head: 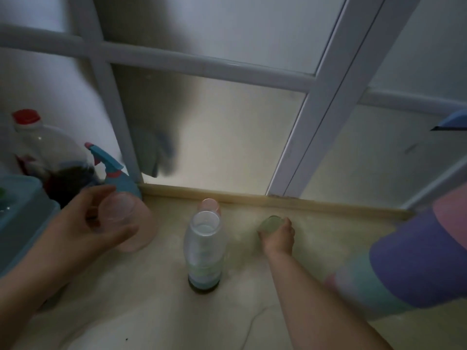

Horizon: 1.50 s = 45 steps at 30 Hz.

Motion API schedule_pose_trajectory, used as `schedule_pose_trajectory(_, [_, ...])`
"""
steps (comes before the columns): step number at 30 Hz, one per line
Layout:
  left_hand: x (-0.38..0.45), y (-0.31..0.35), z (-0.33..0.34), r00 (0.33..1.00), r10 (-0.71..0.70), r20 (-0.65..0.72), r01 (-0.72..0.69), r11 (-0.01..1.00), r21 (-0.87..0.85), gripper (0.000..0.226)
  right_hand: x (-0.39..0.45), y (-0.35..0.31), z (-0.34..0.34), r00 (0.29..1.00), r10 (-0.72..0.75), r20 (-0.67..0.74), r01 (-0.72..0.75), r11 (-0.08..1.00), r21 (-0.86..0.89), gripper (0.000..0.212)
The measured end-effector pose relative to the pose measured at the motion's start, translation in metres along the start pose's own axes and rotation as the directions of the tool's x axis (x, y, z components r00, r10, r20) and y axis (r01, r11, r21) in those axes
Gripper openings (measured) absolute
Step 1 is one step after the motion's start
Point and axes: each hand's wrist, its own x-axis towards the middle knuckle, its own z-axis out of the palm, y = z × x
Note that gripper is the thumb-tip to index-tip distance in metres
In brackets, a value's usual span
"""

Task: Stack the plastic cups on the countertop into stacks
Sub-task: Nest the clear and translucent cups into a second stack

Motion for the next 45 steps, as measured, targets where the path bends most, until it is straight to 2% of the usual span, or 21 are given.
schedule_pose_trajectory(4, [-0.006,-0.001,0.002,1.0,0.0,-0.028,-0.001,1.0,-0.028,0.057,-0.004,0.005,0.001,0.999,0.021,-0.036,-0.018,0.996,0.092,0.066])
schedule_pose_trajectory(9, [-0.012,0.013,0.004,0.999,0.032,-0.039,-0.034,0.999,-0.034,0.052,-0.038,-0.023,-0.02,0.986,-0.096,-0.133,0.134,0.938,0.32,0.058])
schedule_pose_trajectory(13, [-0.019,0.034,-0.002,0.996,0.052,-0.078,-0.056,0.997,-0.049,0.054,-0.078,-0.061,-0.065,0.946,-0.304,-0.114,0.319,0.811,0.49,0.062])
schedule_pose_trajectory(18, [-0.03,0.065,-0.006,0.991,0.101,-0.085,-0.11,0.989,-0.1,0.056,-0.12,-0.103,-0.124,0.819,-0.573,0.032,0.46,0.689,0.56,0.064])
schedule_pose_trajectory(22, [-0.044,0.086,-0.003,0.986,0.098,-0.132,-0.115,0.985,-0.13,0.054,-0.135,-0.126,-0.13,0.686,-0.697,0.208,0.542,0.68,0.493,0.06])
schedule_pose_trajectory(24, [-0.05,0.09,-0.004,0.985,0.081,-0.152,-0.101,0.987,-0.127,0.055,-0.14,-0.13,-0.122,0.653,-0.711,0.262,0.575,0.69,0.44,0.055])
schedule_pose_trajectory(32, [-0.068,0.079,-0.005,0.988,0.028,-0.155,-0.052,0.987,-0.154,0.055,-0.14,-0.12,-0.081,0.598,-0.699,0.392,0.596,0.715,0.366,0.054])
schedule_pose_trajectory(36, [-0.068,0.074,-0.007,0.988,0.01,-0.153,-0.033,0.989,-0.146,0.056,-0.138,-0.11,-0.075,0.611,-0.677,0.41,0.569,0.736,0.365,0.054])
schedule_pose_trajectory(41, [-0.062,0.081,-0.006,0.982,0.065,-0.18,-0.073,0.996,-0.042,0.062,-0.133,-0.11,-0.078,0.571,-0.705,0.421,0.655,0.7,0.284,0.059])
schedule_pose_trajectory(45, [-0.053,0.097,-0.006,0.973,0.133,-0.188,-0.132,0.991,0.018,0.057,-0.126,-0.114,-0.086,0.506,-0.709,0.491,0.766,0.631,0.121,0.064])
